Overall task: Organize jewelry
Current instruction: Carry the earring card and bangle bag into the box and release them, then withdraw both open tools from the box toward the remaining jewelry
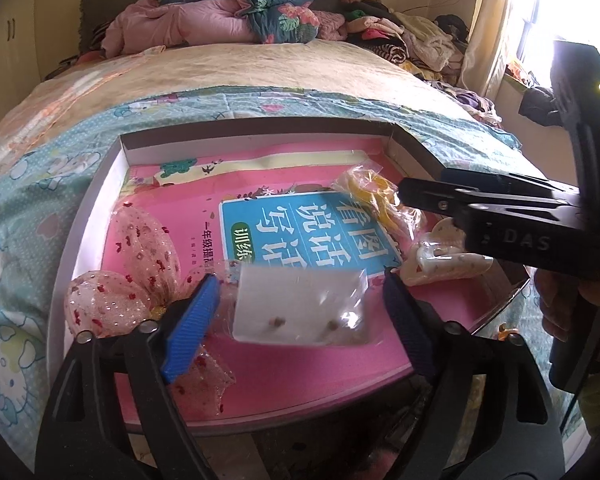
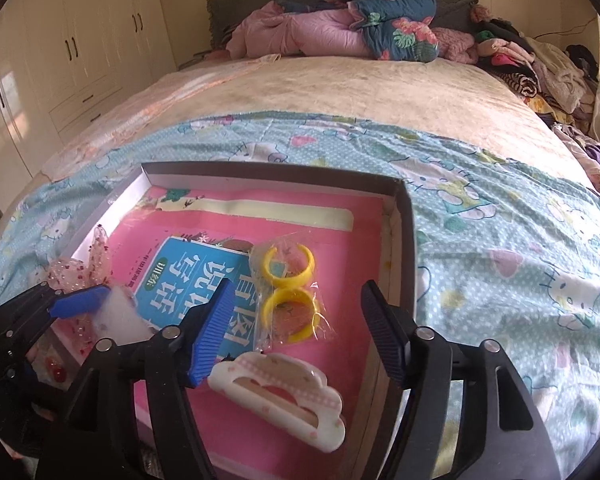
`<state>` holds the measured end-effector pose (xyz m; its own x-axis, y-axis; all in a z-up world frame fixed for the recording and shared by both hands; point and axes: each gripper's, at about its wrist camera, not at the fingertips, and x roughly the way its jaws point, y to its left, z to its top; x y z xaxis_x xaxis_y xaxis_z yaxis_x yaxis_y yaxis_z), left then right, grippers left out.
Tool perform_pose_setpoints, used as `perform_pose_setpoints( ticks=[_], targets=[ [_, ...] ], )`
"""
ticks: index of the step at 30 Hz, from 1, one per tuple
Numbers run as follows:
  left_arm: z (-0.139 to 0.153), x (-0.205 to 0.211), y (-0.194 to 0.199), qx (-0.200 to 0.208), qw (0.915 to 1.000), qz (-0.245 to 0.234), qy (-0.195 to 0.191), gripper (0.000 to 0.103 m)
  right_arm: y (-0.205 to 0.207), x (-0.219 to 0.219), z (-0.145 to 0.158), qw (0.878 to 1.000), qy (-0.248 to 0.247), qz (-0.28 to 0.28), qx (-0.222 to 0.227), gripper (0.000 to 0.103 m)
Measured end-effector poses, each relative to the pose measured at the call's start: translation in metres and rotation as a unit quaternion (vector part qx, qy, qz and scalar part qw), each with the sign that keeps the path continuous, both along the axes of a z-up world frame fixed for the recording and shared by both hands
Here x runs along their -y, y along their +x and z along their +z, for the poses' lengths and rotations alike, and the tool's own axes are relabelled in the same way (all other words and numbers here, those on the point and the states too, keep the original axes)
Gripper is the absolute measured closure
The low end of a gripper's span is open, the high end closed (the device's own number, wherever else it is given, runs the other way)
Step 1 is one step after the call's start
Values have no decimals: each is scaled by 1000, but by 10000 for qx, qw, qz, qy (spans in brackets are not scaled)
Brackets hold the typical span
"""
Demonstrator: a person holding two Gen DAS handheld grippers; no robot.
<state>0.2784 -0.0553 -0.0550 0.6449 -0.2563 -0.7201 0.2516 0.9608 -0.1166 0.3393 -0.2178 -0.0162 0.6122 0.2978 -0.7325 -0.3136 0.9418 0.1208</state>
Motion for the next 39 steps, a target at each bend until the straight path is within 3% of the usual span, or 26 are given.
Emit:
perform_pose_setpoints(
  ticks=[14,20,39],
  targets=[
    [27,-9,-27,365,9992,152,-44,12,-54,25,36,9977,231,-275,569,17],
    [39,-16,-43,546,9980,292,-122,12,-78,29,48,9963,279,-345,734,12],
    [57,-39,-81,813,9950,530,-221,12,-134,22,61,9951,342,-243,899,9]
  ],
)
